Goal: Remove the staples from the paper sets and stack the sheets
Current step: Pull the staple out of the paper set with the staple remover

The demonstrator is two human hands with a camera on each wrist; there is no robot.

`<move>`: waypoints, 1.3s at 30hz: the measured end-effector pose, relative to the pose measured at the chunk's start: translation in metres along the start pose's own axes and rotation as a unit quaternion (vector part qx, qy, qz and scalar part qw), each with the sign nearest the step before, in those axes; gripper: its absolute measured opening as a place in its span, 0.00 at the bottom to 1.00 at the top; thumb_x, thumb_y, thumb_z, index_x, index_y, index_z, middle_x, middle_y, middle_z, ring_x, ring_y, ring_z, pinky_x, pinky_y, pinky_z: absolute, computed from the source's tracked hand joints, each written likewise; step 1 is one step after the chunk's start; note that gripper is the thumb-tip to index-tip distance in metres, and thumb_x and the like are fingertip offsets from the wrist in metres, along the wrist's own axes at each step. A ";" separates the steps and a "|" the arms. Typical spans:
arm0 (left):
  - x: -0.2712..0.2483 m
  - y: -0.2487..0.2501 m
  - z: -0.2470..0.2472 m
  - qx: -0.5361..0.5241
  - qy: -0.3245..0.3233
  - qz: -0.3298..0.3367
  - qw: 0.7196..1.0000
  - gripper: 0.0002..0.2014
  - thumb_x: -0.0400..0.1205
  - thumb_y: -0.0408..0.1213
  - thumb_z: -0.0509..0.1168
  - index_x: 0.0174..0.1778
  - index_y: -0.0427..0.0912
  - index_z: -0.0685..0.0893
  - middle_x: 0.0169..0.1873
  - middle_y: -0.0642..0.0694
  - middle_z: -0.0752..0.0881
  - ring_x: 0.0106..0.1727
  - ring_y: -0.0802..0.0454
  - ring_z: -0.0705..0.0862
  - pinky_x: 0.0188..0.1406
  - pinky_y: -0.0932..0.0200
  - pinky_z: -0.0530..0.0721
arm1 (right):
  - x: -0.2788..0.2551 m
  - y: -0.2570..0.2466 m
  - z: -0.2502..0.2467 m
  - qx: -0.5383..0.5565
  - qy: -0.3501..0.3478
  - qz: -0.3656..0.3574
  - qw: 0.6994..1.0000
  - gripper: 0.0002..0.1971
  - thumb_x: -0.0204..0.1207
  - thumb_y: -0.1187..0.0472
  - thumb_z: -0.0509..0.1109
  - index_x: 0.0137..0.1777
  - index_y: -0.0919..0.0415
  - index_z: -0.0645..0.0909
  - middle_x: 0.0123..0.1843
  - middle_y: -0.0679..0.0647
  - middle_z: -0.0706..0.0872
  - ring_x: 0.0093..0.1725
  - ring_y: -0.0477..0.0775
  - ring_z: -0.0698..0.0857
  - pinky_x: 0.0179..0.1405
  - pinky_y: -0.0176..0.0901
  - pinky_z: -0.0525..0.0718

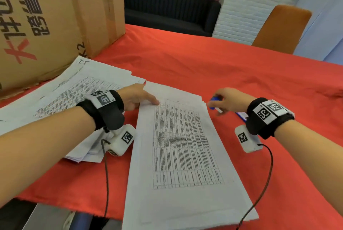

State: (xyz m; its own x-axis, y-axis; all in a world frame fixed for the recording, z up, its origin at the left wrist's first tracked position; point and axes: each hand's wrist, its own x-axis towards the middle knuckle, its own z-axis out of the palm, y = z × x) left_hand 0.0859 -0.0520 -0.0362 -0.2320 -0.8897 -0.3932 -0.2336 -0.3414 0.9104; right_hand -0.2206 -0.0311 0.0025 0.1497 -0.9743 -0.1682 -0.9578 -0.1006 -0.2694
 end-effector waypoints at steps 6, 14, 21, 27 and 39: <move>-0.017 -0.010 0.003 -0.060 -0.050 -0.025 0.997 0.17 0.75 0.22 0.69 0.60 0.28 0.80 0.57 0.33 0.87 0.59 0.38 0.86 0.64 0.43 0.82 | -0.005 -0.053 0.016 -0.009 -0.041 -0.138 0.990 0.15 0.71 0.47 0.77 0.46 0.57 0.80 0.39 0.51 0.87 0.36 0.48 0.86 0.35 0.41 0.81; -0.016 -0.027 0.012 -0.154 -0.054 -0.071 0.984 0.20 0.81 0.21 0.50 0.68 0.28 0.75 0.61 0.28 0.83 0.62 0.32 0.82 0.66 0.36 0.76 | 0.025 -0.099 0.049 -0.101 -0.017 -0.170 0.980 0.20 0.75 0.53 0.75 0.60 0.64 0.76 0.52 0.56 0.80 0.47 0.56 0.77 0.43 0.42 0.72; -0.013 -0.029 0.012 -0.143 -0.055 -0.102 0.983 0.19 0.84 0.26 0.55 0.71 0.29 0.73 0.61 0.30 0.83 0.56 0.37 0.85 0.62 0.42 0.80 | 0.040 -0.121 0.060 -0.203 -0.034 -0.194 0.959 0.08 0.76 0.60 0.73 0.48 0.57 0.76 0.45 0.53 0.78 0.46 0.56 0.79 0.39 0.41 0.70; -0.007 -0.032 0.010 -0.142 -0.076 -0.096 0.982 0.14 0.85 0.27 0.56 0.65 0.31 0.78 0.52 0.33 0.88 0.46 0.41 0.90 0.51 0.46 0.87 | 0.045 -0.133 0.059 -0.287 -0.061 -0.205 0.934 0.18 0.75 0.59 0.74 0.64 0.62 0.81 0.59 0.57 0.83 0.55 0.60 0.84 0.52 0.49 0.84; -0.007 -0.035 0.007 -0.149 -0.081 -0.088 0.982 0.16 0.84 0.25 0.56 0.68 0.31 0.77 0.53 0.33 0.87 0.48 0.39 0.89 0.54 0.44 0.86 | 0.049 -0.137 0.057 -0.294 -0.080 -0.200 0.931 0.17 0.73 0.55 0.76 0.59 0.60 0.83 0.54 0.56 0.84 0.53 0.59 0.83 0.53 0.54 0.85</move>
State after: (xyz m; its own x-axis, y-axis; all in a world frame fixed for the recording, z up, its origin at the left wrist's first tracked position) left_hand 0.0892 -0.0316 -0.0663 -0.3665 -0.7571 -0.5409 -0.0025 -0.5805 0.8142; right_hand -0.0680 -0.0536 -0.0230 0.5125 -0.7975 -0.3184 -0.7793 -0.5877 0.2175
